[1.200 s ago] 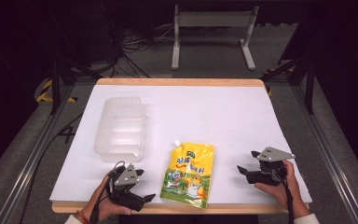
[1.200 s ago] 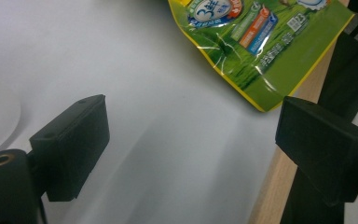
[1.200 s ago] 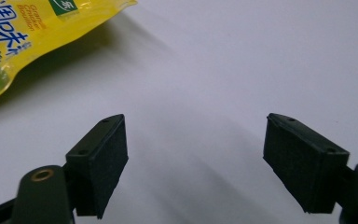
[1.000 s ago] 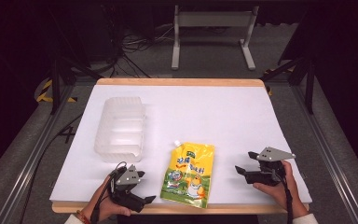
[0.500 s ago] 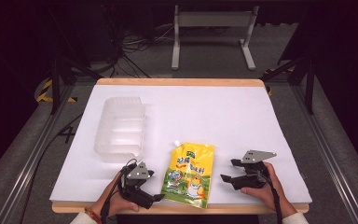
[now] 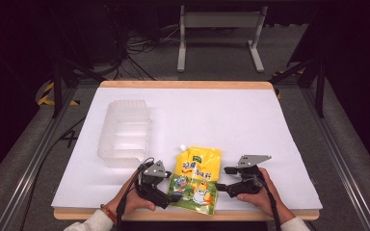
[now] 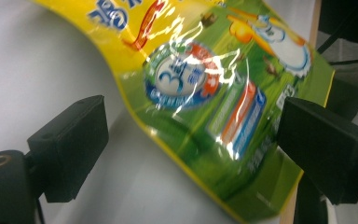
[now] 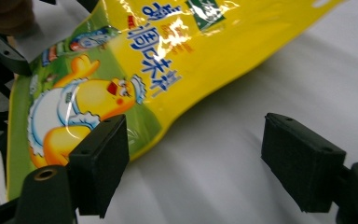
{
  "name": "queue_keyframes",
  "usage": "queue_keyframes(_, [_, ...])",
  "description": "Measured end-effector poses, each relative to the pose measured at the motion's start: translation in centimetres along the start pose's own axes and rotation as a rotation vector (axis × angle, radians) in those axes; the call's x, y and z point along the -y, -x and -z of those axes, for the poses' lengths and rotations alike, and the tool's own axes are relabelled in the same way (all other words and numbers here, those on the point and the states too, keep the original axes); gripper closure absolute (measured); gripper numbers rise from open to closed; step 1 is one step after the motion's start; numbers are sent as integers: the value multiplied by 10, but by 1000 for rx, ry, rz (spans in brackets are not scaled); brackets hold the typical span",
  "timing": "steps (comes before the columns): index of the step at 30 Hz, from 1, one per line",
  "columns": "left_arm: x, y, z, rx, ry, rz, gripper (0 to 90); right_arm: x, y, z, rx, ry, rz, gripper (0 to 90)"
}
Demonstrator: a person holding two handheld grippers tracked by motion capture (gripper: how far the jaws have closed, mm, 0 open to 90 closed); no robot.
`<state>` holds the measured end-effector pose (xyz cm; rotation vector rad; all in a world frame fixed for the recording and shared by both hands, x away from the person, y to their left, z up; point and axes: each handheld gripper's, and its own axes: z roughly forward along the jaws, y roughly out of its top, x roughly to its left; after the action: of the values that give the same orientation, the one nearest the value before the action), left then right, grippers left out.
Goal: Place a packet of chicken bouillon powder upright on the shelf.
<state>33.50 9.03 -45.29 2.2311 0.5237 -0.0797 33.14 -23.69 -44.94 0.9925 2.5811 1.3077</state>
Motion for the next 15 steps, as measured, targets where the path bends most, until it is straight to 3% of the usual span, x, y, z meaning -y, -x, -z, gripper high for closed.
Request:
queue_keyframes(4, [-9, 0, -7, 26, 4, 1, 101, -6, -7, -11, -74, 1, -9, 255])
queue_keyframes(5, [-11, 0, -8, 31, 7, -2, 111, -7, -11, -14, -71, -4, 5, 269])
queue_keyframes(8, [-15, 1, -10, 24, 9, -13, 130, -8, -18, -18, -117, -2, -1, 331])
queue_keyframes(12, [-17, 2, -8, 22, 12, -19, 213, -7, -22, -17, -127, 14, -8, 481])
queue_keyframes(13, [-17, 1, -6, 19, 19, -20, 213, -7, -22, -17, -127, 14, -8, 481])
queue_keyframes(15, [-18, 0, -2, 16, 37, -26, 329, -7, -22, -15, -126, 42, -24, 621])
